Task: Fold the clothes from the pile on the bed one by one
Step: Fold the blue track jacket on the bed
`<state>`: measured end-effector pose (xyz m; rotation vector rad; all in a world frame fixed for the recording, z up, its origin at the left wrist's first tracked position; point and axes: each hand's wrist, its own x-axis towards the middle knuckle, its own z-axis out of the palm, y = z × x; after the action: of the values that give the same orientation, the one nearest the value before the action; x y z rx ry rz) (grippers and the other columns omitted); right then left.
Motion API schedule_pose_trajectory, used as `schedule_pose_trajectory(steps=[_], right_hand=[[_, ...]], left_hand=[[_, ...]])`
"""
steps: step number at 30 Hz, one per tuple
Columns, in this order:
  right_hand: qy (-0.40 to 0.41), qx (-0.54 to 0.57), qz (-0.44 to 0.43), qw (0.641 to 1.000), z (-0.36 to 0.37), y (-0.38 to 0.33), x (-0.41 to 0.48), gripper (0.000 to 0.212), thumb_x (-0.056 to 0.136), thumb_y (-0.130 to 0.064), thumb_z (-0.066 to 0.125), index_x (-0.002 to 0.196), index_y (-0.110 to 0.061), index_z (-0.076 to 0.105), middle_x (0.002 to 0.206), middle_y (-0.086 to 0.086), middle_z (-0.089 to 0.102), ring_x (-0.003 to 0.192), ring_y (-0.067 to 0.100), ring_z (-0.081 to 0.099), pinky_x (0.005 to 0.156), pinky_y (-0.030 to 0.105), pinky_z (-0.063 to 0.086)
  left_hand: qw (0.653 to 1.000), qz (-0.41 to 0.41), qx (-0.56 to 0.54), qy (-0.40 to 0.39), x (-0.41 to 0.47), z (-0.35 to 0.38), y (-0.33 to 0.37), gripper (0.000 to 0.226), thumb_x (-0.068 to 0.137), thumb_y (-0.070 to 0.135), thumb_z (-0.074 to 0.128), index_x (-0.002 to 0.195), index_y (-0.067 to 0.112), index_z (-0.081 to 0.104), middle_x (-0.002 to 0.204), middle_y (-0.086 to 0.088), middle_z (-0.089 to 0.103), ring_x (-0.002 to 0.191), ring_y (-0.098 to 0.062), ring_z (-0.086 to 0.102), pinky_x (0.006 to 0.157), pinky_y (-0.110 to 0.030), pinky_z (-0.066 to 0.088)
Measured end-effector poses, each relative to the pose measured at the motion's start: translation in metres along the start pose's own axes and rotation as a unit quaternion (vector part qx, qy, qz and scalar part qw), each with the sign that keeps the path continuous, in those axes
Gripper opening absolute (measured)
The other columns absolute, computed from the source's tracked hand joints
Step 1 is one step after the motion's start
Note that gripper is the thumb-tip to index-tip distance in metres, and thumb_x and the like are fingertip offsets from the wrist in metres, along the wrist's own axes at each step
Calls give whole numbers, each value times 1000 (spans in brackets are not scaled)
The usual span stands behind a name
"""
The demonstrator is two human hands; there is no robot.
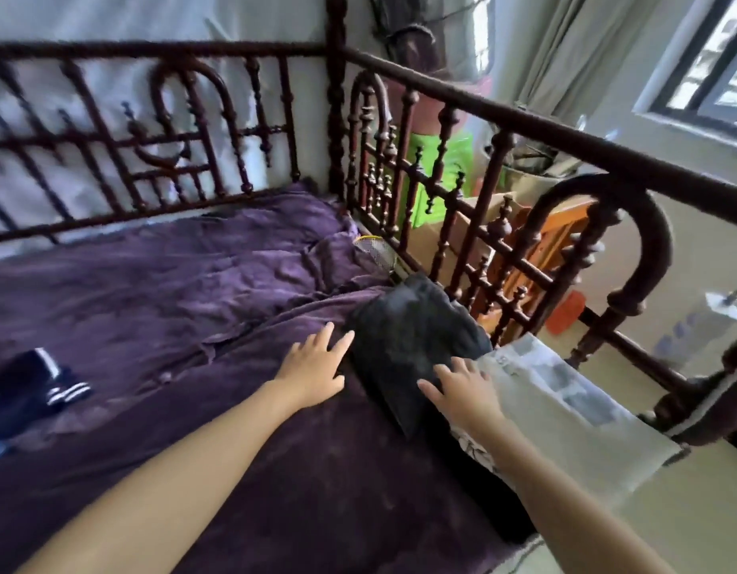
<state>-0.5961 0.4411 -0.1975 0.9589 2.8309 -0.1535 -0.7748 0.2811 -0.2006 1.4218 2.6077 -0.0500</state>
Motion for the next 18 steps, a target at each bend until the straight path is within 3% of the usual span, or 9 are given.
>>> schedule_pose_trajectory(steps=[5, 10, 14, 18], right_hand=[[31, -1, -268, 963, -30, -189, 39, 46, 96, -49, 37, 126, -17, 52, 136, 8, 45, 130, 26, 36, 103, 40, 34], [35, 0, -483, 875, -41, -366, -18, 42, 96, -44, 40, 125, -16, 51, 131, 8, 47, 127, 26, 39, 100, 38, 34], [22, 11, -575, 818, -33, -450, -83, 43, 95, -44, 41, 130, -20, 49, 134, 4, 46, 127, 25, 38, 101, 38, 35], [12, -2, -624, 781, -20, -503, -137, 44, 96, -43, 40, 134, -22, 45, 138, 3, 44, 130, 23, 35, 102, 38, 34]], left_hand=[[972, -227, -24, 64, -118, -23, -126, 68, 95, 37, 43, 150, 26, 4, 158, -8, 2, 140, -29, 21, 109, -43, 25], [880, -463, -8, 109, -311, -24, -203, 66, 92, 35, 46, 149, 22, 16, 151, -10, 22, 132, -30, 35, 102, -41, 35], [801, -592, -13, 83, -430, -6, -216, 66, 93, 38, 45, 149, 20, 14, 150, -10, 24, 132, -30, 34, 100, -42, 35], [777, -621, -25, 102, -491, 0, -230, 63, 95, 38, 43, 149, 21, 15, 149, -10, 26, 130, -30, 35, 97, -41, 37]])
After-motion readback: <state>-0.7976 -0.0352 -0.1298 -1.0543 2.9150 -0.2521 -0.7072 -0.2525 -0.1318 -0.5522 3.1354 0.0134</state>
